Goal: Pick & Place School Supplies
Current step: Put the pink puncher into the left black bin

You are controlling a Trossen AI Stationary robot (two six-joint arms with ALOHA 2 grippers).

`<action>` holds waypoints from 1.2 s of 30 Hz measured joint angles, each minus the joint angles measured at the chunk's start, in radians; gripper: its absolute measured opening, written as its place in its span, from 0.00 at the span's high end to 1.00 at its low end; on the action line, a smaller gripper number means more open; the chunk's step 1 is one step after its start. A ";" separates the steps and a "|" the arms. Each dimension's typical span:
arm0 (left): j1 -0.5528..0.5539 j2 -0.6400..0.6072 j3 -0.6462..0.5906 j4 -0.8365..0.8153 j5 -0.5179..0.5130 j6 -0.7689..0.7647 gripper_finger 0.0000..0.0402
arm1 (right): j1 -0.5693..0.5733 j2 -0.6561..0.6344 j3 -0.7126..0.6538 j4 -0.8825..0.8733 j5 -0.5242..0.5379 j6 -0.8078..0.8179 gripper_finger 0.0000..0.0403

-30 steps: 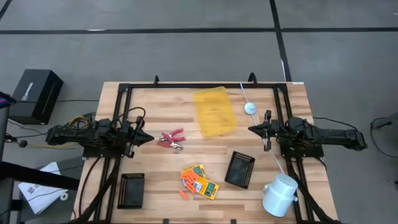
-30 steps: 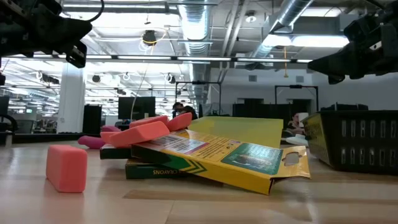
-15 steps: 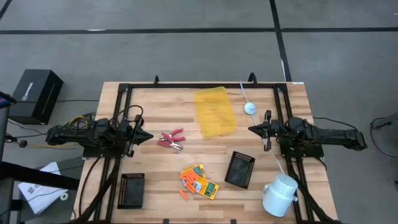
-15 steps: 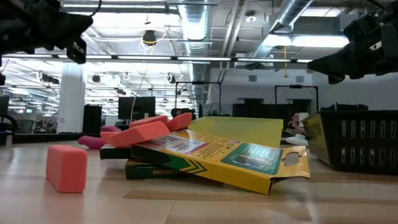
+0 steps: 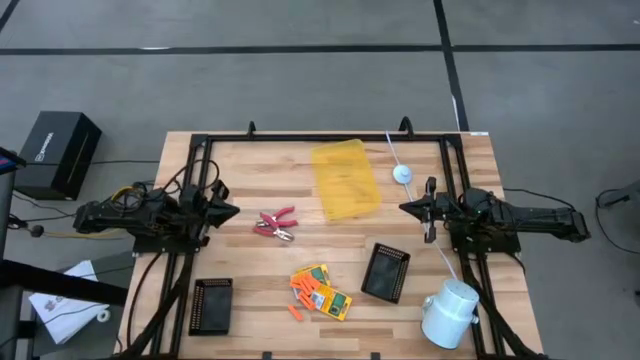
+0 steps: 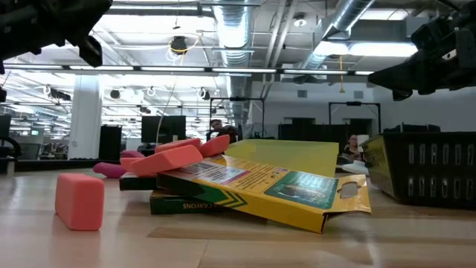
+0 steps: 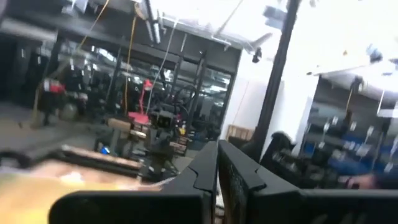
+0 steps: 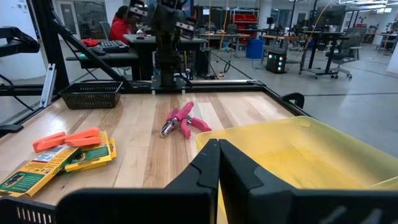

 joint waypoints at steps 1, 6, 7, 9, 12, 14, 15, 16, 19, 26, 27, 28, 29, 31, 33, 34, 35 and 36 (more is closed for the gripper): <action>0.000 0.000 0.000 0.001 -0.008 -0.049 0.98 | 0.000 0.000 0.000 0.000 0.000 0.000 1.00; 0.000 0.000 0.000 0.005 -0.096 -0.274 0.98 | 0.000 0.000 0.000 0.000 0.000 0.000 1.00; 0.000 0.000 0.000 0.005 -0.110 -0.287 0.98 | 0.000 0.000 0.000 0.000 0.000 0.000 1.00; 0.000 0.000 0.000 0.012 -0.115 -0.304 0.98 | 0.000 0.000 0.000 0.000 0.000 0.000 1.00; 0.000 0.000 0.000 0.026 -0.117 -0.320 0.98 | 0.000 0.000 0.000 0.000 0.000 0.000 1.00; 0.000 0.000 0.000 0.027 -0.117 -0.351 0.98 | 0.000 0.000 0.000 0.000 0.000 0.000 1.00; 0.000 0.000 0.000 0.030 -0.117 -0.362 0.98 | 0.000 0.000 0.000 0.000 0.000 0.000 1.00; 0.000 0.000 0.000 0.033 -0.117 -0.372 0.98 | 0.000 0.000 0.000 0.000 0.000 0.000 1.00; 0.000 0.000 0.000 0.044 -0.117 -0.382 0.98 | 0.000 0.000 0.000 0.000 0.000 0.000 1.00; 0.000 0.000 0.000 0.077 -0.117 -0.384 0.98 | 0.000 0.000 0.000 0.000 0.000 0.000 1.00; 0.000 0.000 0.000 0.079 -0.117 -0.384 0.98 | 0.000 0.000 0.000 0.000 0.000 0.000 1.00; 0.000 0.000 0.000 0.082 -0.118 -0.388 0.98 | 0.000 0.000 0.000 0.000 0.000 0.000 1.00; 0.000 0.000 0.000 0.086 -0.123 -0.391 0.98 | 0.000 0.000 0.000 0.000 0.000 0.000 1.00; 0.000 0.000 0.000 0.095 -0.147 -0.391 0.98 | 0.000 0.000 0.000 0.000 0.000 0.000 1.00; 0.000 0.000 0.000 0.099 -0.163 -0.385 0.98 | 0.000 0.000 0.000 0.000 0.000 0.000 1.00; 0.000 0.000 0.000 0.099 -0.164 -0.378 0.98 | 0.000 0.000 0.000 0.000 0.000 0.000 1.00; 0.000 0.000 0.000 0.099 -0.169 -0.374 0.98 | 0.000 0.000 0.000 0.000 0.000 0.000 1.00; 0.000 0.000 0.000 0.100 -0.172 -0.366 0.98 | 0.000 0.000 0.000 0.000 0.000 0.000 1.00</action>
